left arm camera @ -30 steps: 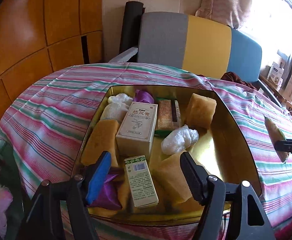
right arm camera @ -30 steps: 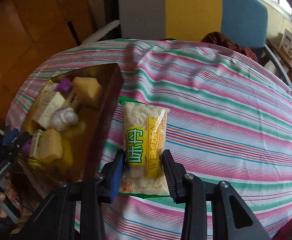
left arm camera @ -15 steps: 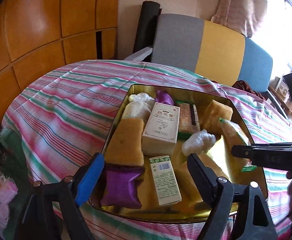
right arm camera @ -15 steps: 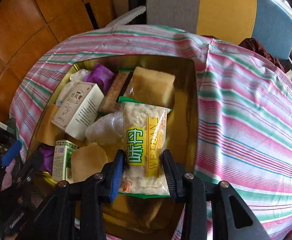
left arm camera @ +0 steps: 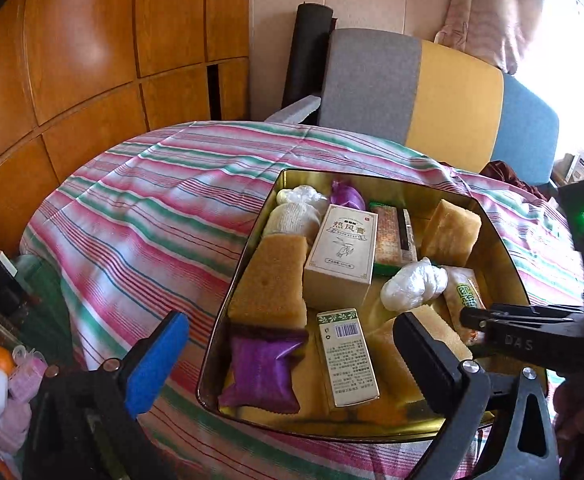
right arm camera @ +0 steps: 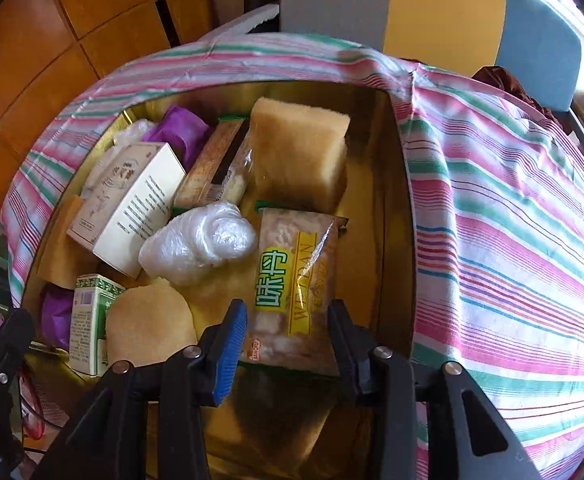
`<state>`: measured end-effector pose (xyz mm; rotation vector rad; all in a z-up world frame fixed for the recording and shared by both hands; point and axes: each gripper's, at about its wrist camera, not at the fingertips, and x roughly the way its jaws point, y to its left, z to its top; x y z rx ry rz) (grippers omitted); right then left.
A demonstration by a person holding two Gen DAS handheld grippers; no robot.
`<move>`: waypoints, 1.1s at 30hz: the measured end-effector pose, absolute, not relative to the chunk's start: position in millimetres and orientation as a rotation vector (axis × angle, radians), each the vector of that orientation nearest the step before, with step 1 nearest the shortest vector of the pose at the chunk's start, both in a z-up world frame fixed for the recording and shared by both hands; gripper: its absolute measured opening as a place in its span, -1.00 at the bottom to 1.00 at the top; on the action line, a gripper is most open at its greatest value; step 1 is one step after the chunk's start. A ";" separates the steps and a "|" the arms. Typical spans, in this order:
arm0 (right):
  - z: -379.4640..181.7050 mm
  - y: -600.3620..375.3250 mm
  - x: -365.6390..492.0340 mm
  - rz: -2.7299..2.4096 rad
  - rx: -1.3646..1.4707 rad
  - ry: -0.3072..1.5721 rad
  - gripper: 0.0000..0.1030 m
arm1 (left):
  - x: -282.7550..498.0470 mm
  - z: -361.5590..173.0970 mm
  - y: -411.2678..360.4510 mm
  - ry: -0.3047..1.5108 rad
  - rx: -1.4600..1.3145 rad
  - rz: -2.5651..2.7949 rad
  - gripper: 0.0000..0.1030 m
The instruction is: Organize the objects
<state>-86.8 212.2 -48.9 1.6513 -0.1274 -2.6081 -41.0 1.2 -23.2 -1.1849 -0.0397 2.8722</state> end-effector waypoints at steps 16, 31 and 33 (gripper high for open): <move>-2.9 209.7 -13.4 -2.948 1.265 -0.014 -0.06 | -12.1 -16.1 10.7 -0.013 -1.123 2.930 0.99; 1.8 201.7 3.2 -2.964 1.219 0.028 -0.06 | -1.1 -10.4 15.1 -0.042 -1.057 2.907 0.99; 1.4 200.7 2.9 -2.961 1.219 0.029 -0.06 | -0.4 -10.5 15.5 -0.037 -1.052 2.908 0.99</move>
